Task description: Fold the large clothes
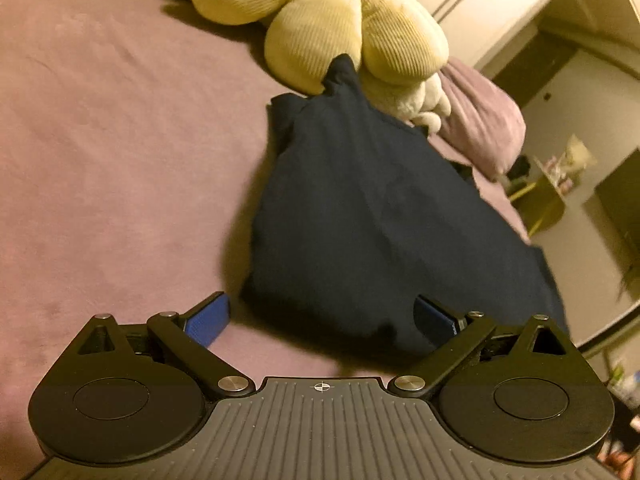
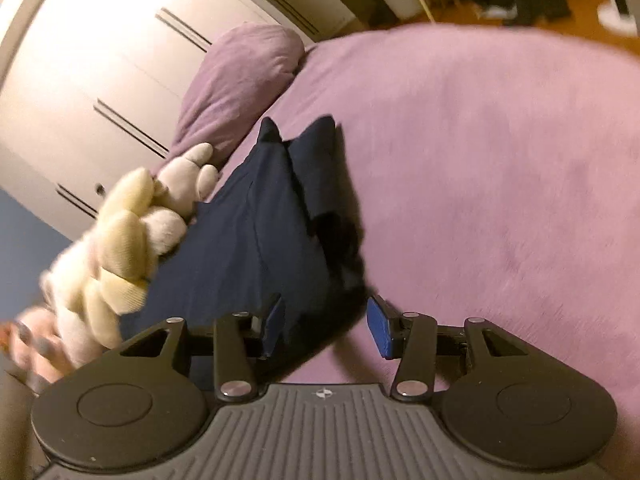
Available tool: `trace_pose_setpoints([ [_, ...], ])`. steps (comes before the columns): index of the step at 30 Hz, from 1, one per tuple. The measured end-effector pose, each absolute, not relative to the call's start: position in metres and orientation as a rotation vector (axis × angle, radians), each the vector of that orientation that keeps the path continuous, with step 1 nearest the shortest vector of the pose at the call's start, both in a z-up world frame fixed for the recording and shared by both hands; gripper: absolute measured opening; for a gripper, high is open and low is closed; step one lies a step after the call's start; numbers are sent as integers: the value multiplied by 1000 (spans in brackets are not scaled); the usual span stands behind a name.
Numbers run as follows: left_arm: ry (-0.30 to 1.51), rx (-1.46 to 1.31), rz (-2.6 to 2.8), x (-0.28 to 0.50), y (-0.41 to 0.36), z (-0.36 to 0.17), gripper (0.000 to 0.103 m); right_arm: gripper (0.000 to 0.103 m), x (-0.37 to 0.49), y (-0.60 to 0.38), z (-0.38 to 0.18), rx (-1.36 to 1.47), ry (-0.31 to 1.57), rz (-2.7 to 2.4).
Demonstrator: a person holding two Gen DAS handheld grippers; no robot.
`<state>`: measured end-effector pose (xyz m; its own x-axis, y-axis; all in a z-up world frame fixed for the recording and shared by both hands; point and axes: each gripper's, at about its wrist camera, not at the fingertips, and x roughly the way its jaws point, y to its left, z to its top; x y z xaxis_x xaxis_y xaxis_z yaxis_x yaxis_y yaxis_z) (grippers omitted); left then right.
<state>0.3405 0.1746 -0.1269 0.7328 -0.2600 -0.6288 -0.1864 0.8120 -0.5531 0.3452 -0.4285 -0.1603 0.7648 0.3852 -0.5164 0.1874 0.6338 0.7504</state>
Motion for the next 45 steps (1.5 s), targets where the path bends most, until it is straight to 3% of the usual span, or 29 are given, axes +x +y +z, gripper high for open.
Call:
trace_pose_setpoints([
  [2, 756, -695, -26, 350, 174, -127, 96, 52, 355, -425, -168, 968, 720, 130],
  [5, 754, -760, 10, 361, 177, -133, 91, 53, 369, -423, -178, 1056, 723, 109],
  [8, 747, -827, 57, 370, 182, -144, 76, 52, 382, -417, -183, 1100, 727, 106],
  [9, 749, -844, 69, 373, 183, -145, 73, 49, 387, -415, -185, 1102, 730, 103],
  [12, 760, -863, 66, 376, 183, -140, 45, 37, 397, -410, -185, 1095, 739, 76],
  [17, 683, -800, -3, 362, 180, -99, 33, 22, 390, -402, -157, 999, 722, 72],
  [24, 655, -740, -101, 288, 175, -53, 33, 20, 344, -414, -118, 978, 686, 125],
  [30, 759, -723, -92, 193, 172, -69, 35, 20, 251, -434, -119, 965, 765, 129],
  [34, 835, -697, 29, 174, 169, -93, 50, 23, 208, -439, -136, 956, 818, 96],
  [40, 713, -548, 155, 170, 171, -57, 79, 48, 199, -446, -102, 767, 782, -2],
  [45, 693, -386, 208, 200, 146, -41, 82, 50, 195, -415, -57, 404, 606, -32],
])
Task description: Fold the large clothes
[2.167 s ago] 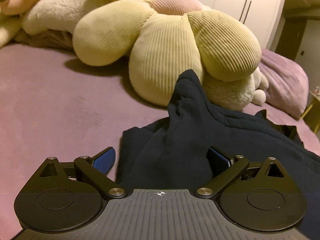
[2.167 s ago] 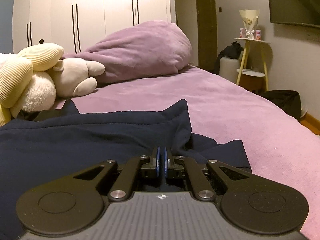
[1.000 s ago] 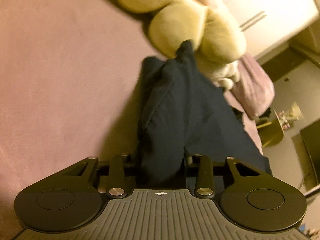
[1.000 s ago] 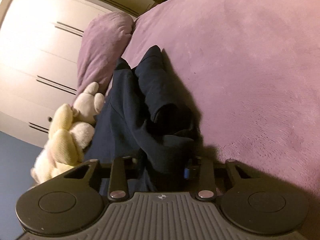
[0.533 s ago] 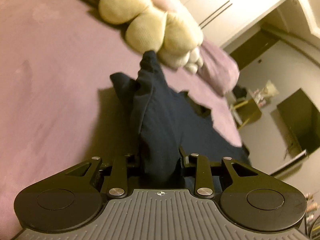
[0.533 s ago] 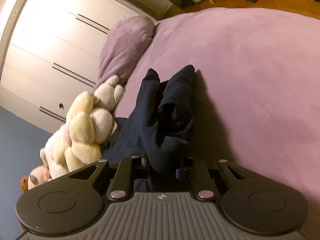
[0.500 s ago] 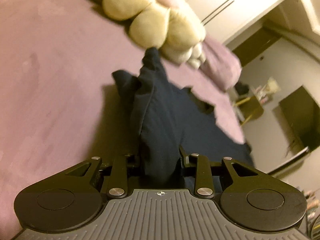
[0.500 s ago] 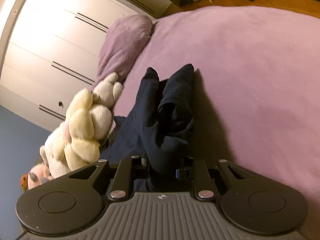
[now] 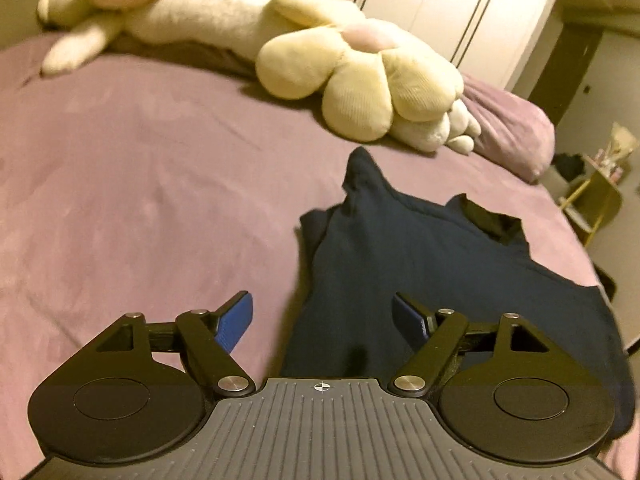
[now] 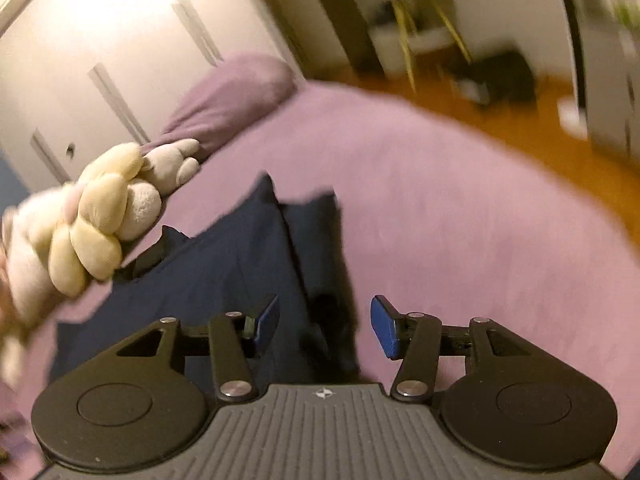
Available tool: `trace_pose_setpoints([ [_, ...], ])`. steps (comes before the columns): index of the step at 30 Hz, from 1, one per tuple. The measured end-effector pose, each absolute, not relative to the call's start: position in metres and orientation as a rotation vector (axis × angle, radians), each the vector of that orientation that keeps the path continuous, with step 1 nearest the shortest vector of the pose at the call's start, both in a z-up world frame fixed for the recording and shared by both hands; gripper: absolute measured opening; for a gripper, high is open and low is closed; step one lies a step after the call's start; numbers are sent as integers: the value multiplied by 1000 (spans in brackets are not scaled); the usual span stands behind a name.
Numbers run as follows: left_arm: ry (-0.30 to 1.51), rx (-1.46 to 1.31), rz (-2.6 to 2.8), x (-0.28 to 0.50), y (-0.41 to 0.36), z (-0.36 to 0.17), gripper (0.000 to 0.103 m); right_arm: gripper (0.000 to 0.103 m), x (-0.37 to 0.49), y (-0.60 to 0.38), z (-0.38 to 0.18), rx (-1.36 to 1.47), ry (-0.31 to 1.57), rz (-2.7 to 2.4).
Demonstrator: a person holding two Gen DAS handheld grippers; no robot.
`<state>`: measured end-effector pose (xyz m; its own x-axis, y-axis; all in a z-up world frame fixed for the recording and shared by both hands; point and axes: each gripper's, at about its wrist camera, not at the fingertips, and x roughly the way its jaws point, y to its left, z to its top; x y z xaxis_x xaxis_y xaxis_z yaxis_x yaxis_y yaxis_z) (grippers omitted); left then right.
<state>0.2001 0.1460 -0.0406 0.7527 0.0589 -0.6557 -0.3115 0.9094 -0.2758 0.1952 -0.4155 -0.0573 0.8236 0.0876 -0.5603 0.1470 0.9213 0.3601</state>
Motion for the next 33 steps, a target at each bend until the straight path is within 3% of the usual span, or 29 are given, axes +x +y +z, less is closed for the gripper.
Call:
trace_pose_setpoints([
  [2, 685, -349, 202, 211, 132, -40, 83, 47, 203, -393, -49, 319, 563, 4],
  [5, 684, -299, 187, 238, 104, -46, 84, 34, 227, -353, -45, 242, 527, 106],
  [8, 691, -272, 185, 262, 84, -57, 84, 14, 261, -307, -51, 203, 516, 174],
  [20, 670, -85, 240, 325, 52, -95, 95, 11, 343, -213, -116, 29, 625, 219],
  [33, 669, -69, 242, 339, 56, -99, 98, 7, 383, -323, -118, -2, 590, -103],
])
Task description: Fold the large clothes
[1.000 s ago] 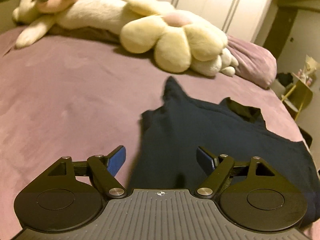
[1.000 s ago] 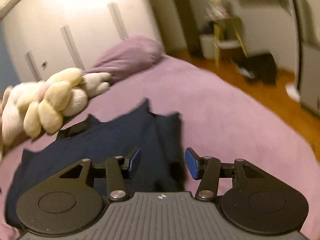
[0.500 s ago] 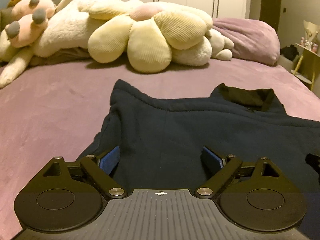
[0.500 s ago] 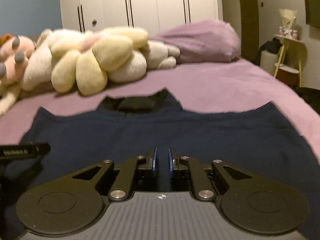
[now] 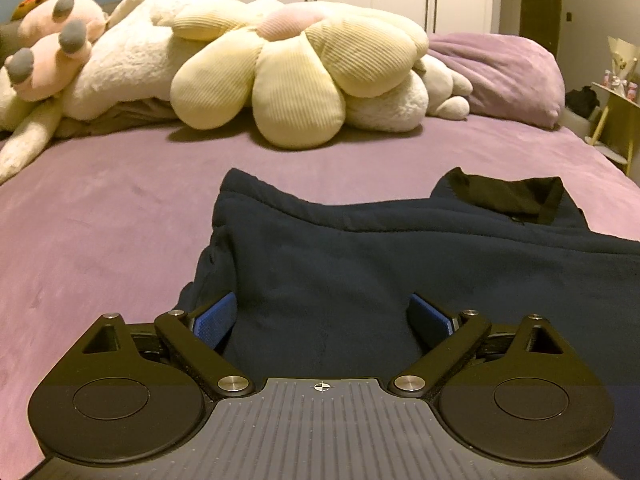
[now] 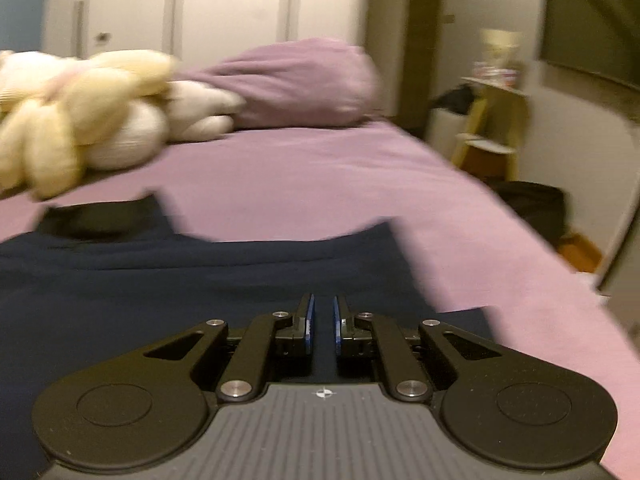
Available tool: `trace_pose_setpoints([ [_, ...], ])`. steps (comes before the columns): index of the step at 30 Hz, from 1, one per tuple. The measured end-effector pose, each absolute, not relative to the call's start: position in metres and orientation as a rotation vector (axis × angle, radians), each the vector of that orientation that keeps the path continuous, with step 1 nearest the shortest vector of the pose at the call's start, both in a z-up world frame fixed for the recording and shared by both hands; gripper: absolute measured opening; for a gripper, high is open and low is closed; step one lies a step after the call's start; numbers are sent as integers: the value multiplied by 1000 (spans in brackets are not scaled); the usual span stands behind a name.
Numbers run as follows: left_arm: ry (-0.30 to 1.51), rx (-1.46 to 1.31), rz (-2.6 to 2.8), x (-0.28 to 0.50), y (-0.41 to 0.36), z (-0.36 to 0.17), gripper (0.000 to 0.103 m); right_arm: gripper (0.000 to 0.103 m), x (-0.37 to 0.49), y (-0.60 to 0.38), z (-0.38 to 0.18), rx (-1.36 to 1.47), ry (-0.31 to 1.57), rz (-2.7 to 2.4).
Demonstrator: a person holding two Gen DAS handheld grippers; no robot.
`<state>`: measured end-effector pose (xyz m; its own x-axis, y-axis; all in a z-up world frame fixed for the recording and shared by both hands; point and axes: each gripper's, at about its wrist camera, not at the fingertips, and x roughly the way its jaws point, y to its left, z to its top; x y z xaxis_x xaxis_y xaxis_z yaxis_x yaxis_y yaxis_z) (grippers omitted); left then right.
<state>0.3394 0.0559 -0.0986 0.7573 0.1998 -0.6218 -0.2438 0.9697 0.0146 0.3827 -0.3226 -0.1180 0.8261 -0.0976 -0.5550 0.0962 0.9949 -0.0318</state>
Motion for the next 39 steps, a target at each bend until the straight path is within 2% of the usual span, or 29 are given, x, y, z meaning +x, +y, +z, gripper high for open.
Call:
trace_pose_setpoints([
  [2, 667, -54, 245, 343, 56, -100, 98, 0, 384, -341, -122, 31, 597, -124],
  [9, 681, -119, 267, 351, 79, -101, 101, 0, 395, -341, -133, 32, 620, -164],
  [14, 680, -183, 200, 306, 109, -75, 100, 0, 386, -347, -117, 57, 655, -140],
  [18, 738, -398, 98, 249, 156, -79, 100, 9, 337, -341, -89, 96, 610, -85],
  [24, 845, -678, -2, 217, 193, -107, 98, 9, 272, -294, -76, 201, 630, 156],
  [26, 847, -747, -22, 219, 197, -115, 92, 9, 260, -270, -78, 203, 618, 214],
  [31, 849, -845, -47, 230, 203, -128, 87, 9, 249, -227, -87, 213, 655, 317],
  [33, 854, -871, -72, 236, 204, -131, 75, 9, 248, -215, -91, 200, 661, 324],
  [34, 857, -896, -94, 239, 204, -133, 65, 9, 249, -210, -95, 194, 667, 317],
  [36, 869, -920, -99, 245, 203, -137, 65, 9, 254, -205, -101, 192, 696, 316],
  [39, 868, -946, -114, 248, 203, -141, 56, 9, 255, -196, -107, 158, 709, 303],
])
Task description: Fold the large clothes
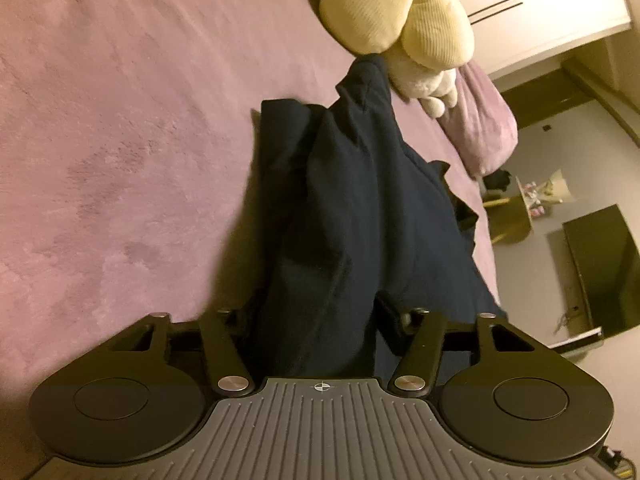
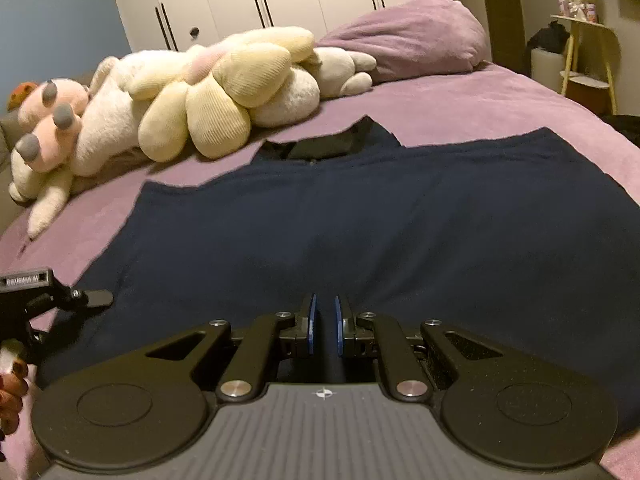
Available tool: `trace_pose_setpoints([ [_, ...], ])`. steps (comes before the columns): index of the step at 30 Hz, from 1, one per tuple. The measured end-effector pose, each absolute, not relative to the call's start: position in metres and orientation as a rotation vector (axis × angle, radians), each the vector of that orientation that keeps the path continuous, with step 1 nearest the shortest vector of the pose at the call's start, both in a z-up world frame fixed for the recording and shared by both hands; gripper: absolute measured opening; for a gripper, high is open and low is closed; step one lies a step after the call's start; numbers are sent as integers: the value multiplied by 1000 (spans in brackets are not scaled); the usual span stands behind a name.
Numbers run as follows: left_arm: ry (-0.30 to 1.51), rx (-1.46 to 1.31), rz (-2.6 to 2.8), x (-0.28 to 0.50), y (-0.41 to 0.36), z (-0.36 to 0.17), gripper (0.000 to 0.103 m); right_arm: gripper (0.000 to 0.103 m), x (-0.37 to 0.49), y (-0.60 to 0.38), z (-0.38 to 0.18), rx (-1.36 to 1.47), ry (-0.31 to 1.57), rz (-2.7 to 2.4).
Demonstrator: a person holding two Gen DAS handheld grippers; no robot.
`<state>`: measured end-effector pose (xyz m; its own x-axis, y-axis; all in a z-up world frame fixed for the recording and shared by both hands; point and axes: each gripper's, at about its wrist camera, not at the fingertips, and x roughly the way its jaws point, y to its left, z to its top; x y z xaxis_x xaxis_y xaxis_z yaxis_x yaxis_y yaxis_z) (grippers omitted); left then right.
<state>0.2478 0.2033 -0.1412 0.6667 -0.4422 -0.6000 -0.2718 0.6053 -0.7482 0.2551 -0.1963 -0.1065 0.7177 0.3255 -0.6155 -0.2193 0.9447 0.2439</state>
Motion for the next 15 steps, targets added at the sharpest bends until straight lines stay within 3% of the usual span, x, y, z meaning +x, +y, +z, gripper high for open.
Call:
trace_pose_setpoints([
  [2, 859, -967, -127, 245, 205, -139, 44, 9, 253, -193, -104, 122, 709, 297],
  [5, 832, -982, -140, 239, 206, -127, 39, 5, 248, -193, -94, 118, 694, 273],
  [15, 757, -933, -219, 243, 178, -51, 36, 1, 263, -195, -108, 146, 822, 239],
])
